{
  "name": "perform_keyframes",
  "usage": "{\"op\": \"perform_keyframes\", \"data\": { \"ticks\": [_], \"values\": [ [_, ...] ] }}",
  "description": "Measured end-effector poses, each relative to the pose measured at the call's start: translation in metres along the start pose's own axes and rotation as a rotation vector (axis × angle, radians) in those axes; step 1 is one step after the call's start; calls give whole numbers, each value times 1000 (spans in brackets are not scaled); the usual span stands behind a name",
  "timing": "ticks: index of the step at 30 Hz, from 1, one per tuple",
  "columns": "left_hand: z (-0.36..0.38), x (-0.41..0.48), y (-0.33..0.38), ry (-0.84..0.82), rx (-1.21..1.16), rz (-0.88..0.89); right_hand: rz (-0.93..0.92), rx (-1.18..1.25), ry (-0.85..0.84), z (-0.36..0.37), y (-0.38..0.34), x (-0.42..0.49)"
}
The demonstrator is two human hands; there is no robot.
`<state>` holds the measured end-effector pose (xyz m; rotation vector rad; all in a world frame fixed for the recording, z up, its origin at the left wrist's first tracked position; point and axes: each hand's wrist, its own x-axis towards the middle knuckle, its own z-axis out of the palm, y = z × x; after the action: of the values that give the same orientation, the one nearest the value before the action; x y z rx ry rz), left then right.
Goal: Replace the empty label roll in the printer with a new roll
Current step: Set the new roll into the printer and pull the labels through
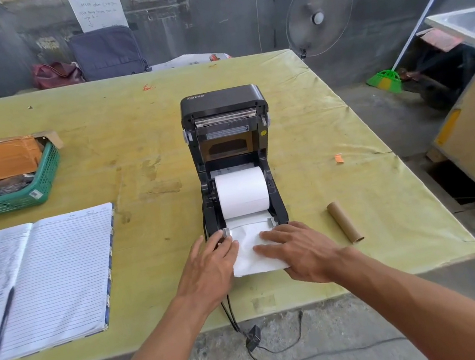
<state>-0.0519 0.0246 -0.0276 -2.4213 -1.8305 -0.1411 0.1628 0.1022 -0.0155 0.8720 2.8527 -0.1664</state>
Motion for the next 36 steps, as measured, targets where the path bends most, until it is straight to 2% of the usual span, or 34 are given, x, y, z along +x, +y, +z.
{"op": "perform_keyframes", "data": {
  "ticks": [5, 11, 19, 24, 31, 36],
  "values": [
    [-5, 13, -6, 39, -64, 7, 82, -39, 48, 3, -3, 3],
    [-1, 21, -11, 52, 5, 70, 74, -67, 70, 10, -3, 11],
    [0, 21, -6, 19, -167, -152, 84, -96, 90, 10, 0, 22],
    [1, 16, -7, 81, -230, -59, 128, -109, 97, 13, 6, 20],
    [8, 11, -5, 165, -273, -67, 3, 110, -29, -10, 25, 24],
    [11, 11, 7, 231, -350, -149, 79, 147, -22, -36, 46, 36]
  ]
}}
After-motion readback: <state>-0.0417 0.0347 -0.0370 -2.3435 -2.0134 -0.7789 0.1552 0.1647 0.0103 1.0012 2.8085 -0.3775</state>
